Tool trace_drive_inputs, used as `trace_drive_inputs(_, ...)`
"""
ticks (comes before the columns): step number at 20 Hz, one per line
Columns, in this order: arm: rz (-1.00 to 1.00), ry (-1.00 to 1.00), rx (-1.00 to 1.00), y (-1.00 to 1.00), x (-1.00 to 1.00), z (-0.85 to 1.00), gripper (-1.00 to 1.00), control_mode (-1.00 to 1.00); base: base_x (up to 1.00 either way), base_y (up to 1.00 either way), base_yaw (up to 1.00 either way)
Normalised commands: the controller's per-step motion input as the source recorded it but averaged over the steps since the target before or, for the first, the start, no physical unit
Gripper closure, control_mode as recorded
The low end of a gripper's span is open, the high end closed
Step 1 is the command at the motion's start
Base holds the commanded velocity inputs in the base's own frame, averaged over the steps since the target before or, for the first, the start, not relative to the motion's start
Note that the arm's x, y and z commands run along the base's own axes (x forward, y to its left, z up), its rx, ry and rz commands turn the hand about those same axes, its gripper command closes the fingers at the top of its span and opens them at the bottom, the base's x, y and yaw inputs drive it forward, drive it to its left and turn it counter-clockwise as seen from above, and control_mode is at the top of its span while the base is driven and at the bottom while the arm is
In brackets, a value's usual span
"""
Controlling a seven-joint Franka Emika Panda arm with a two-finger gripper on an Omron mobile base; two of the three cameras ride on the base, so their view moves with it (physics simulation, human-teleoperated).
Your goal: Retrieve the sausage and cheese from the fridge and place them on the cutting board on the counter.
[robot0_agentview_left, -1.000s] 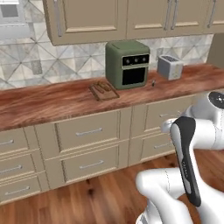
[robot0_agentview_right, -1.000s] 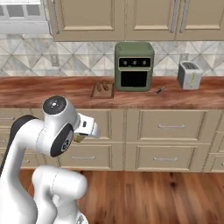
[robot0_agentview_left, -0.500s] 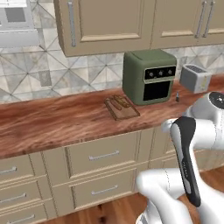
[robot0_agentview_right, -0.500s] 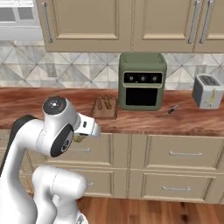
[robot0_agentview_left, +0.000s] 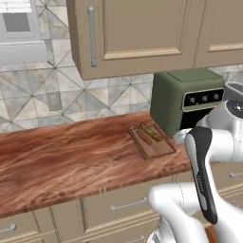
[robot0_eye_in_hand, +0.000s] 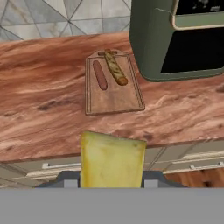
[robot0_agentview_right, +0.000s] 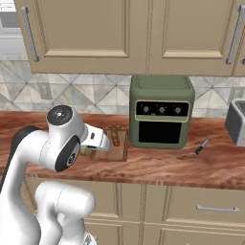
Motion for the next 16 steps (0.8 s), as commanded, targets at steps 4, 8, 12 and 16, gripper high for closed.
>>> trace_drive_inputs(4, 0.00, 0.00, 0.00, 0.00, 0.00, 0.00, 1.00, 1.00, 0.59, -0.01, 0.04)
trace_drive_inputs(8, 0.00, 0.00, 0.00, 0.00, 0.00, 0.00, 1.00, 1.00, 0.29, 0.00, 0.00)
trace_drive_inputs(12, 0.00, 0.00, 0.00, 0.00, 0.00, 0.00, 1.00, 1.00, 0.00, 0.00, 0.00)
trace_drive_inputs(16, 0.00, 0.00, 0.00, 0.00, 0.00, 0.00, 1.00, 1.00, 0.00, 0.00, 0.00)
